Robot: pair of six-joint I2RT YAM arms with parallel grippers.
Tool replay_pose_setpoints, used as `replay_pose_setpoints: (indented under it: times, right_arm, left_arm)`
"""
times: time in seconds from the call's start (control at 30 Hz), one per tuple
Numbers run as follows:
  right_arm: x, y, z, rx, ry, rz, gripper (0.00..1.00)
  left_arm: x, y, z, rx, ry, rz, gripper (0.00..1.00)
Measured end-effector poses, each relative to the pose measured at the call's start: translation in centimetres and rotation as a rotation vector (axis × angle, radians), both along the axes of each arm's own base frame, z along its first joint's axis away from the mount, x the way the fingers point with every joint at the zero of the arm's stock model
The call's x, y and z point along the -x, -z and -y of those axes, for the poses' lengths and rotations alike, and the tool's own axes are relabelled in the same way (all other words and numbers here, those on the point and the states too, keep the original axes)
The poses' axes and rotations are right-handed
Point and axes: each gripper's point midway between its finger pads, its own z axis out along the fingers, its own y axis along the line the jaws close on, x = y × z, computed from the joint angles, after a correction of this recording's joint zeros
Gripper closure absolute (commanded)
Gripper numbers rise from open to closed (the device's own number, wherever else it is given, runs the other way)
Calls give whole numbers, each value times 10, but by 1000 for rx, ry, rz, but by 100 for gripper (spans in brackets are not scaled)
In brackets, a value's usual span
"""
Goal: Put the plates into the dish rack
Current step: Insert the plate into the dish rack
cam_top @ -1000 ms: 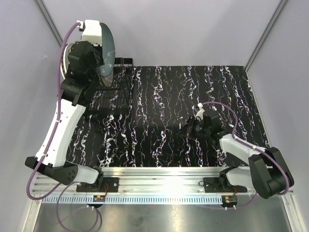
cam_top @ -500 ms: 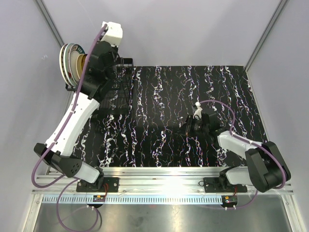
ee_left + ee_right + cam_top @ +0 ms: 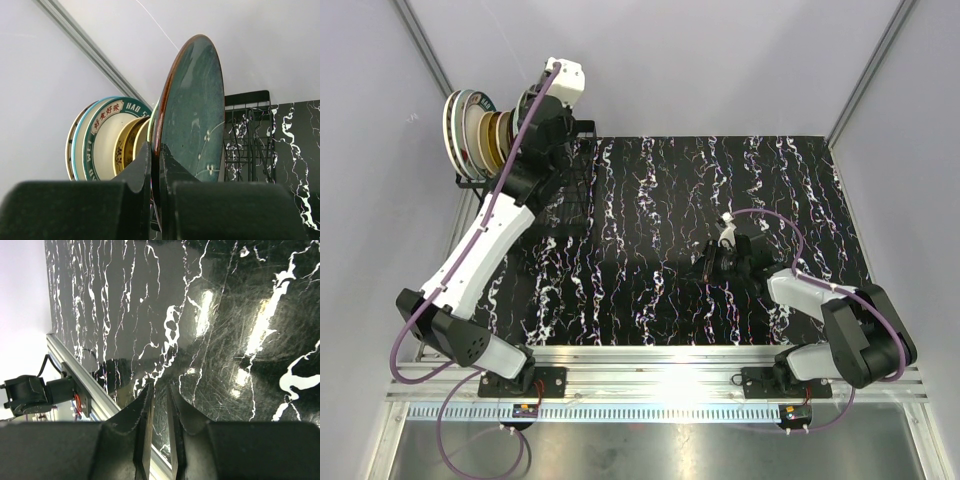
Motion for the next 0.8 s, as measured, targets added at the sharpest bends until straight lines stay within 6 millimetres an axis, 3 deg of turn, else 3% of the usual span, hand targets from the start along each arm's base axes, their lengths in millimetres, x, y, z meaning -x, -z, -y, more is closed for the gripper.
replay_pose_setpoints:
  times: [0.33, 0.8]
  right_arm:
    - [1, 0, -1, -7, -10, -4, 76]
    - [0, 3, -2, -7, -10, -7, 76]
  left_arm:
    - [-5, 33, 4, 12, -2, -47, 100]
    - [-7, 42, -1, 53, -20, -49, 100]
